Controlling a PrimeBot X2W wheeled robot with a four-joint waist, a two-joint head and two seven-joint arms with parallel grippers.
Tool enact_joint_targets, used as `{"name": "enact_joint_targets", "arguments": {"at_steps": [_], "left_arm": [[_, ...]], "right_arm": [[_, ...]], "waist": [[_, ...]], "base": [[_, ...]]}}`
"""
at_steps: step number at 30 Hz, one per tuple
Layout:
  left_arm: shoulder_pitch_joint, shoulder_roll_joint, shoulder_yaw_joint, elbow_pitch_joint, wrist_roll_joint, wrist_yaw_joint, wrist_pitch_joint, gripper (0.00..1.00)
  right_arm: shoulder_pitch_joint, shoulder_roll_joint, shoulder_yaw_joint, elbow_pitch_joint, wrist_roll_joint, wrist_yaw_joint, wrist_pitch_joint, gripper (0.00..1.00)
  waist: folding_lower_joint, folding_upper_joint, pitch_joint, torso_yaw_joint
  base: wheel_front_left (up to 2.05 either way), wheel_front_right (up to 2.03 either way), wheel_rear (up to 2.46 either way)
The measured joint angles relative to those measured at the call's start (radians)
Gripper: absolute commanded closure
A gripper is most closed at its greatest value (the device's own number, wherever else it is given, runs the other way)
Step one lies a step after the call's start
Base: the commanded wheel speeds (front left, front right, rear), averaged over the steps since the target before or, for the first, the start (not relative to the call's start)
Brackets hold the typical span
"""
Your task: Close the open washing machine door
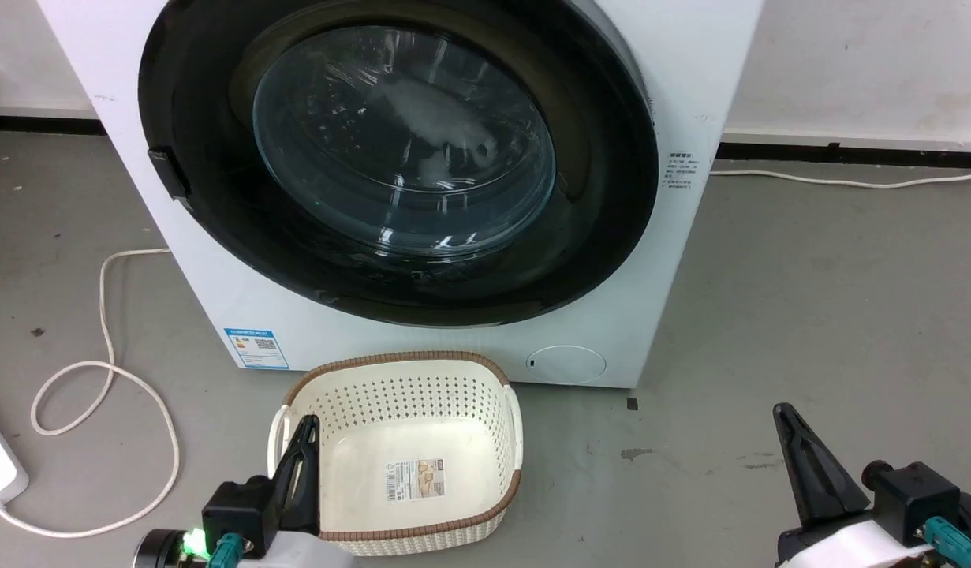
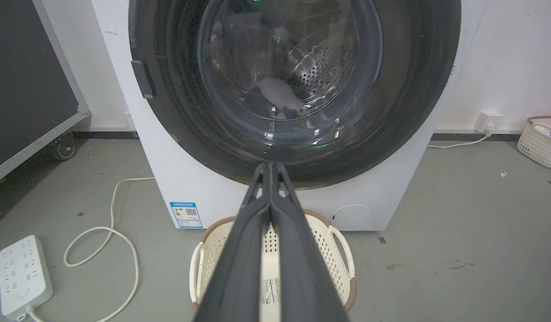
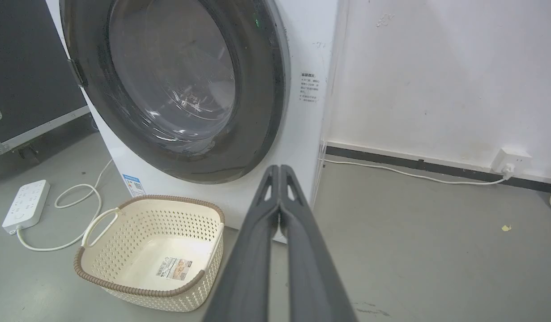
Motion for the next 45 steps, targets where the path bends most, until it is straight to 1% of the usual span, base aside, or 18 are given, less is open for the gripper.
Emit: {"name": "enact_joint_targets", "arguments": {"at_steps": [36, 45], "left_arm": [[-0.013, -0.004, 0.037, -0.026, 0.027, -0.003, 0.080, 1.00], [-0.023, -0.004, 0.047, -0.031, 0.036, -0.009, 0.097, 1.00]], "right_arm": [[-0.017, 0.019, 0.009, -0.014, -0.035, 0.000, 0.077, 1.00], [-0.020, 0.023, 0.011, -0.017, -0.042, 0.000, 0.095, 1.00]], "waist": [[0.0000, 0.0000, -0.010, 0.009], [0.0000, 0.0000, -0.013, 0.011]], "base": [[0.00, 0.00, 0.00], [0.00, 0.00, 0.00]]}}
